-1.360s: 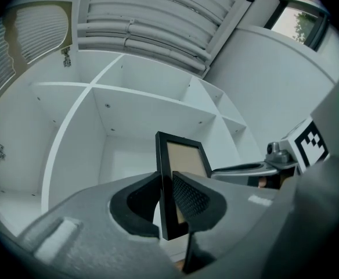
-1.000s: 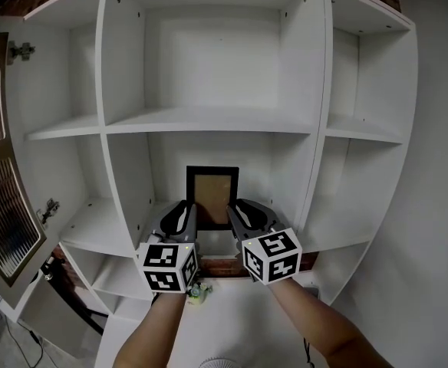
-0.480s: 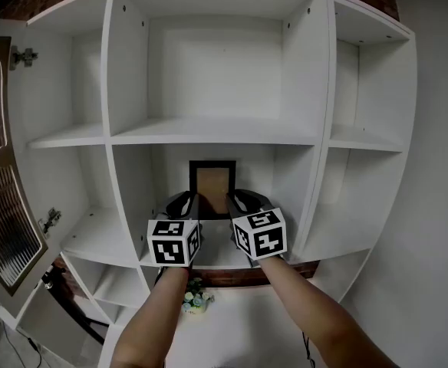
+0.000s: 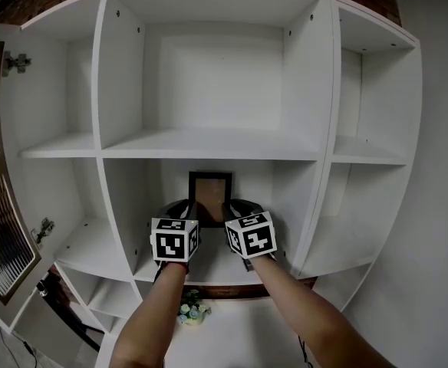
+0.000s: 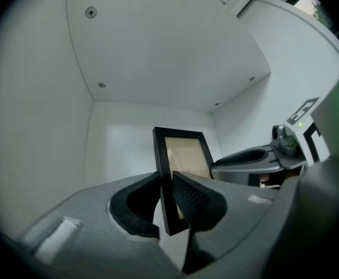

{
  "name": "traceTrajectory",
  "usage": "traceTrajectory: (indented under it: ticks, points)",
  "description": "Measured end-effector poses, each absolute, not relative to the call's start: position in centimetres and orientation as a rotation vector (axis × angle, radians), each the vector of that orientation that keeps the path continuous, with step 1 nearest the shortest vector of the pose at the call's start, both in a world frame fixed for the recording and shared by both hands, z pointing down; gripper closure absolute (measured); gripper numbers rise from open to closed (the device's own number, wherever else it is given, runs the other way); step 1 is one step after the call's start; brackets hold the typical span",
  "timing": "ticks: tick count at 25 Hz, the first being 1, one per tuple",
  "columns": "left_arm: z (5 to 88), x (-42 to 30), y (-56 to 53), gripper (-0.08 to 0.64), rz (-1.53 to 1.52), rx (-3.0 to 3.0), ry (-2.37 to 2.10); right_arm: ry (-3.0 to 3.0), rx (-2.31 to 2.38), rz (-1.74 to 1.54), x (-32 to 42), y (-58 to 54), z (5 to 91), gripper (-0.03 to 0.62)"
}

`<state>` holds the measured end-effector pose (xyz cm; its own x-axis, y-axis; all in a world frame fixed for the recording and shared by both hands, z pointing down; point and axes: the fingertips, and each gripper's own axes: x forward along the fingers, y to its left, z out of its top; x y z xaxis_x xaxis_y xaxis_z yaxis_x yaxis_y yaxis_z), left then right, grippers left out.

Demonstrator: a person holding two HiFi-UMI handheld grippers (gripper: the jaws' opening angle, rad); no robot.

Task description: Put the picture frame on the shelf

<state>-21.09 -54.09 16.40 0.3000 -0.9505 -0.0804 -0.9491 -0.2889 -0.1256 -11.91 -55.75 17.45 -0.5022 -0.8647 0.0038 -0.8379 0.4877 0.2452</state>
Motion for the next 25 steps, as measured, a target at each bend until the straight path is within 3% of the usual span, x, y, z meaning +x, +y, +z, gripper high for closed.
traceTrajectory:
  ticks: [25]
  points:
    - [21.3,-20.8,-60.5,0.489,-0.199,-2.528,1.87,-2.416,1.477,-0.152,-11.5,-61.4,22.6,0.514]
